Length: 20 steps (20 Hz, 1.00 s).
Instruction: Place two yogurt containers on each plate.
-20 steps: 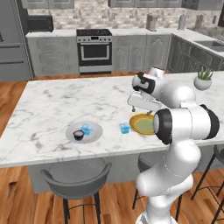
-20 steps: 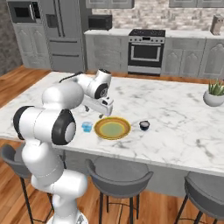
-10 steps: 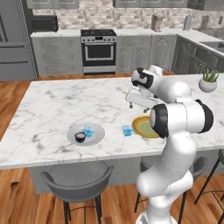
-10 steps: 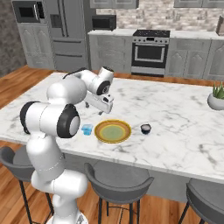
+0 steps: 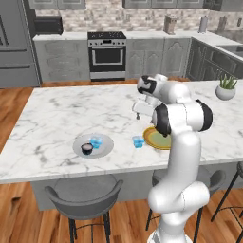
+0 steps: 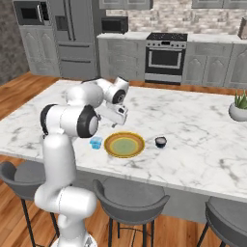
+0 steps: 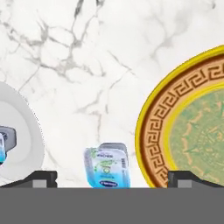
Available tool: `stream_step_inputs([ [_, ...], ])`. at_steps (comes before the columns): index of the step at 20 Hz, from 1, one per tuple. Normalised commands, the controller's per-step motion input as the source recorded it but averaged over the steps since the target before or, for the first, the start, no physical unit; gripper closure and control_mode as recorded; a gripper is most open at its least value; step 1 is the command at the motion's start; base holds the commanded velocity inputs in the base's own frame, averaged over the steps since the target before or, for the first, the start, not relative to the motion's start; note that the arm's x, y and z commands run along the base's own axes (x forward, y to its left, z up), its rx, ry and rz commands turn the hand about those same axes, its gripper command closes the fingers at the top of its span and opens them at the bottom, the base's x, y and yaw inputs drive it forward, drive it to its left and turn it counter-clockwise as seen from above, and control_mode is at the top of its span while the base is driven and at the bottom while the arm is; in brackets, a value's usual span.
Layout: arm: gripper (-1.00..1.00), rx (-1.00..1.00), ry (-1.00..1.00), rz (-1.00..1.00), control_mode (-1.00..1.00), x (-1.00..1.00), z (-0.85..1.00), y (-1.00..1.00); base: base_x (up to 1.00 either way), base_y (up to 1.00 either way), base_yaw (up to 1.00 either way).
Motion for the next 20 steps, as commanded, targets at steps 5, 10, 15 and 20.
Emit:
stream_step_inputs([
  [5,-1.00,-0.04,0.15,0.20,-1.00,0.23,-0.50,0.21,0.00,0.00,0.00],
  [10,-1.00,-0.01,0.02,0.12,-1.00,0.06,-0.32,0.24,0.00,0.00,0.00],
  [15,-1.00,-0.01,0.03,0.08,-1.00,0.00,-0.33,0.20,0.00,0.00,0.00],
  [20,-1.00,-0.02,0.00,0.02,-1.00,-0.09,-0.28,0.09,0.00,0.00,0.00],
])
